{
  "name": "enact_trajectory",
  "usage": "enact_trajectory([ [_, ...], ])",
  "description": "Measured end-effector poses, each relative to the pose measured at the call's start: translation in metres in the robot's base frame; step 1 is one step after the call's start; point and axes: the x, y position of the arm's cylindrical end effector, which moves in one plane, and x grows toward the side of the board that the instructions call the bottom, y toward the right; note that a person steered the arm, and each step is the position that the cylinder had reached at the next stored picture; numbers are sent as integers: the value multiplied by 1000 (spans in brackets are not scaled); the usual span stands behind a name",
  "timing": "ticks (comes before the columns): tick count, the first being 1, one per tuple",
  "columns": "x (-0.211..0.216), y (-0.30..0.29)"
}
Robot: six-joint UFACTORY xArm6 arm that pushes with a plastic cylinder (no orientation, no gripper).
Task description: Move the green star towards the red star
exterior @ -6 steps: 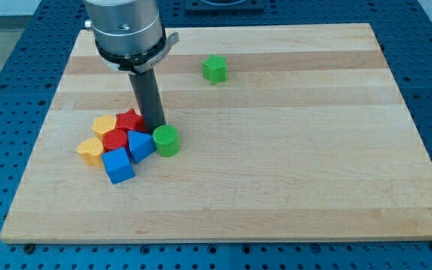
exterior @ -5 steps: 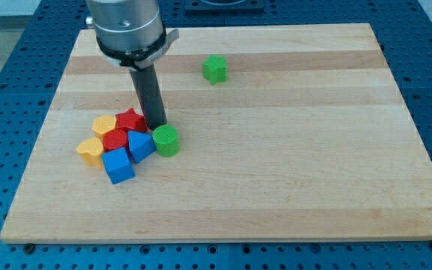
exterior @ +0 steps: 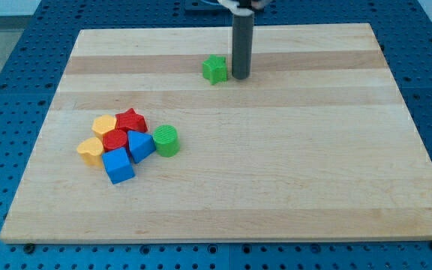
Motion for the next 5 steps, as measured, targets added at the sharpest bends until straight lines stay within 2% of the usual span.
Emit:
enact_trajectory([
  [1,-6,-62],
  [2,49,-103],
  [3,47,-101],
  [4,-7,-100],
  [5,-10,-137],
])
